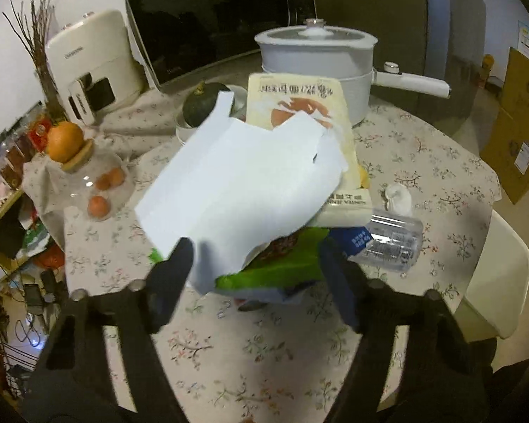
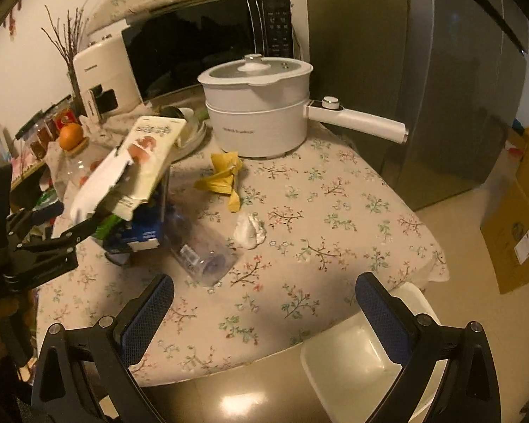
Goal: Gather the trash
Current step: 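Reach the left tool to the white paper sheet and grasp it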
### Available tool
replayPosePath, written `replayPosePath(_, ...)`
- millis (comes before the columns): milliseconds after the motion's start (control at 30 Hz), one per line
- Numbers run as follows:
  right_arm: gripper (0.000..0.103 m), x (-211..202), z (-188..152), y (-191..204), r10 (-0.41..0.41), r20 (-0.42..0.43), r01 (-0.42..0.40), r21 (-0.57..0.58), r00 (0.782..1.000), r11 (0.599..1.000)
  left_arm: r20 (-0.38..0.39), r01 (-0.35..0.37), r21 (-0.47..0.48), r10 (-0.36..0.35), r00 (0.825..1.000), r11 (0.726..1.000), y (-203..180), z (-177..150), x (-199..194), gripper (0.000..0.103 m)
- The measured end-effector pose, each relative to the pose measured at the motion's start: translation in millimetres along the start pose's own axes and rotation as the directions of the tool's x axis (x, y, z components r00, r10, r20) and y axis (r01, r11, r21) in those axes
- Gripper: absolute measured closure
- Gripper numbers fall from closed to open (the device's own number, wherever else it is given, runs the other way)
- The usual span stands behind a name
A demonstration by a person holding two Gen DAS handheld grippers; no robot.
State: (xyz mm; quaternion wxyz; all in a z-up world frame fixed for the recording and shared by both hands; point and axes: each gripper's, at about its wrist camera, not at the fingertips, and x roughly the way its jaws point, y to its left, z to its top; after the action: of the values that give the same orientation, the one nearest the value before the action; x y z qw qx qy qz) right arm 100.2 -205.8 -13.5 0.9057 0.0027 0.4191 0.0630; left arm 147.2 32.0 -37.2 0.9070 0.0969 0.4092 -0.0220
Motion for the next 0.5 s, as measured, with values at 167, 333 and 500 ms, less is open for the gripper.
replayPosePath(167, 0.000, 15.4, 5.0, 4.8, 0.003, -0.024, -0.003, -0.003, 1.000, 1.000, -0.012, -0.009, -0.018, 0.009, 1.000, 1.000, 1.8, 7.5, 13.1, 0.042)
replayPosePath(333, 0.000, 23.6, 8.2, 15.6, 0.000, -0.030, -0.001, -0.025, 1.000, 1.000, -0.004, -0.043, 0.011, 0.043, 0.999, 0.999, -2.4, 12.9, 15.5, 0.090)
replayPosePath(500, 0.000, 26.7, 11.9, 23.2, 0.007, -0.023, -0.008, -0.039, 1.000, 0.999, 0.050, -0.046, -0.035, 0.047, 0.998, 0.998, 13.1, 16.5, -0.9, 0.101)
